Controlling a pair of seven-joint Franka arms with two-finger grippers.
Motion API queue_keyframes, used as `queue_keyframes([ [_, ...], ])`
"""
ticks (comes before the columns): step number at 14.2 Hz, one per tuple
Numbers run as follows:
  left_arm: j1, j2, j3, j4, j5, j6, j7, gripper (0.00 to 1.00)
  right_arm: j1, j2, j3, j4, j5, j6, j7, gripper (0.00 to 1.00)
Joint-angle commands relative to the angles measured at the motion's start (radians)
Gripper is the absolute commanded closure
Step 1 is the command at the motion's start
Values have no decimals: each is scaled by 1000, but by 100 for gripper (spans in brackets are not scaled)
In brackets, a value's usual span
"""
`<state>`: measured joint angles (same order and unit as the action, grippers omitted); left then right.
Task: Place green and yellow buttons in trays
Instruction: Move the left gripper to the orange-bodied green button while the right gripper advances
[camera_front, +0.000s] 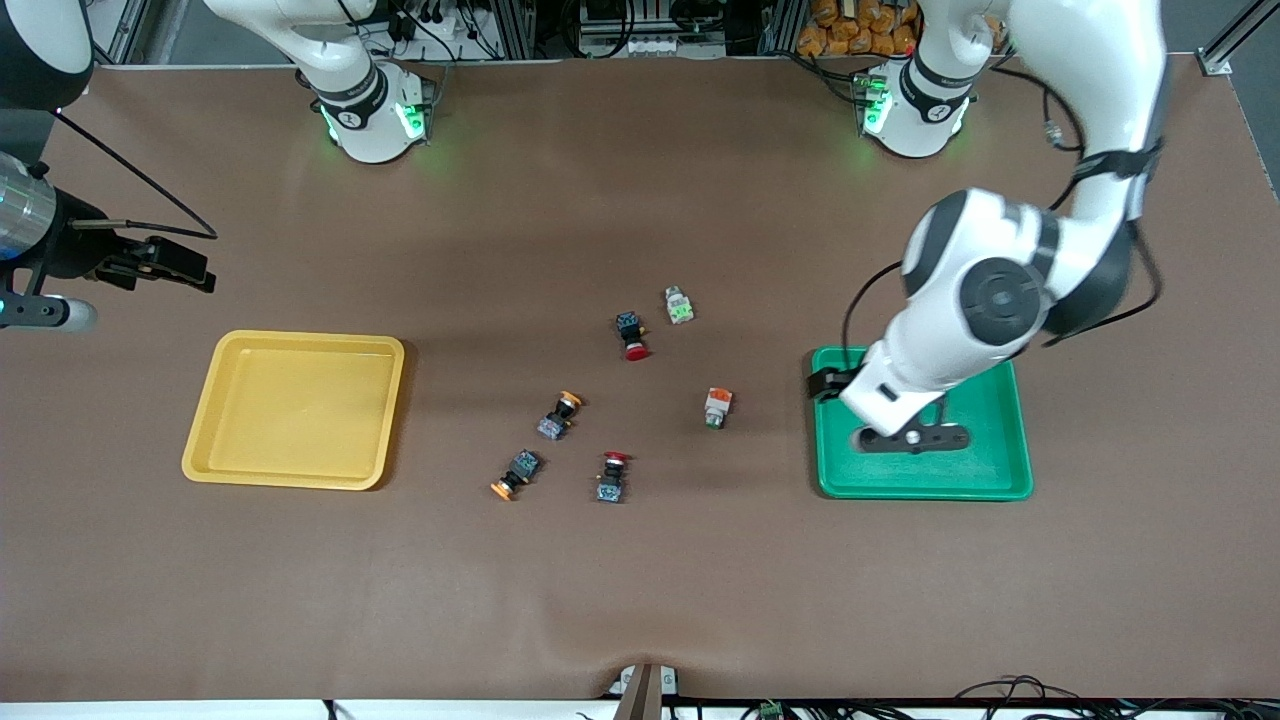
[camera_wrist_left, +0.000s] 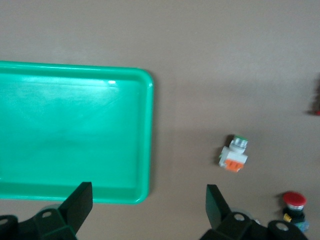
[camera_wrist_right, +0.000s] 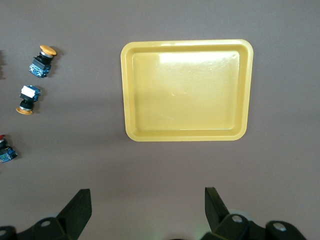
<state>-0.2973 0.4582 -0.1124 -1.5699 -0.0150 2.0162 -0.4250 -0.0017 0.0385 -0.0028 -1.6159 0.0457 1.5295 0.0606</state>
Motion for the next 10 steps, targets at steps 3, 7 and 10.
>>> queue_keyframes([
  [3, -34, 101, 5, 27, 0, 151, -46, 0, 6, 18, 3, -13, 13, 12, 19, 0],
  [7, -86, 206, 5, 111, 1, 209, -124, 0, 63, 66, 4, -12, 13, 60, 140, 0],
  [10, -106, 244, 5, 113, 0, 300, -164, 0, 124, 106, 4, -7, 13, 115, 252, 0],
])
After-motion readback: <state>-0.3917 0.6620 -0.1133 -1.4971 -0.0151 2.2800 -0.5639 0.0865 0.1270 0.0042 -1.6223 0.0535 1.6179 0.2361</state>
